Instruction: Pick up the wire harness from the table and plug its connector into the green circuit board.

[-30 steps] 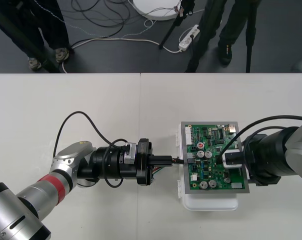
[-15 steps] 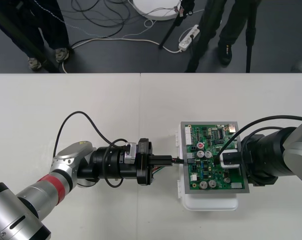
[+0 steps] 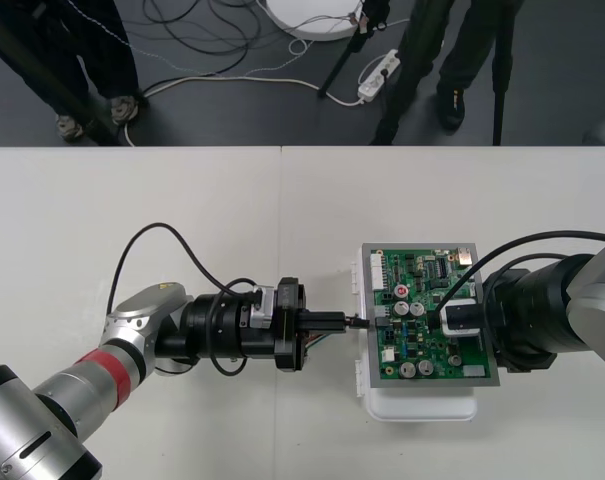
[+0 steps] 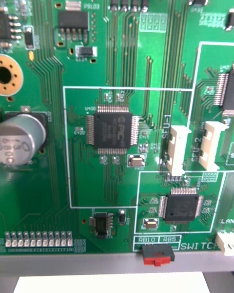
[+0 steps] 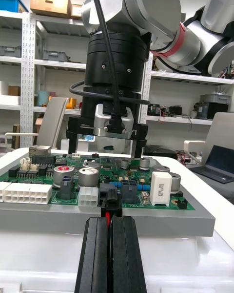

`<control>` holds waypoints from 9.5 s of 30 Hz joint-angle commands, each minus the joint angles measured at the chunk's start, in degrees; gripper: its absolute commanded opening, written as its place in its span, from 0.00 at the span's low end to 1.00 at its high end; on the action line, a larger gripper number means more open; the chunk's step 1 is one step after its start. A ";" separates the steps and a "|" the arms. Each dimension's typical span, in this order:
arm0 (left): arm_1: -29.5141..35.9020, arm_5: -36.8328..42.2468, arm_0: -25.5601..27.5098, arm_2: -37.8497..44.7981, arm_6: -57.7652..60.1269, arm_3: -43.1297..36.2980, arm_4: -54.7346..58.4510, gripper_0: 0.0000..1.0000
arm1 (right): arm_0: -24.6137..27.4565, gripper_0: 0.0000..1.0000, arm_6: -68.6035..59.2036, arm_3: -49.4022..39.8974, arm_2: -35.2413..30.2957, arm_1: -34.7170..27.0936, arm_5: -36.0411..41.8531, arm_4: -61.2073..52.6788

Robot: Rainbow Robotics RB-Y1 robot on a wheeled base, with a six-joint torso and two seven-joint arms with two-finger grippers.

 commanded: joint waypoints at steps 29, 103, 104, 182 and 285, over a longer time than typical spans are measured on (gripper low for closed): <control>-1.11 2.76 -2.11 -2.01 -6.86 -0.27 1.10 0.00 | -1.62 1.00 -2.84 -1.58 0.88 0.62 -0.31 1.03; -2.96 4.35 -2.73 -4.03 -7.48 -0.54 3.83 0.00 | -1.62 1.00 -2.57 -1.85 0.88 1.59 -0.31 1.12; -3.14 4.52 -2.73 -4.03 -7.57 -0.54 3.74 0.00 | -1.62 1.00 -2.66 -1.76 0.88 1.59 -0.31 1.12; 4.51 5.58 -2.82 -4.47 -12.84 -0.89 1.98 1.00 | -1.62 1.00 -4.33 -1.85 0.35 1.77 -0.31 -0.29; 38.44 -3.74 32.95 55.30 64.94 -74.01 -20.78 1.00 | 17.45 1.00 57.63 14.85 -38.76 -18.89 8.66 -91.96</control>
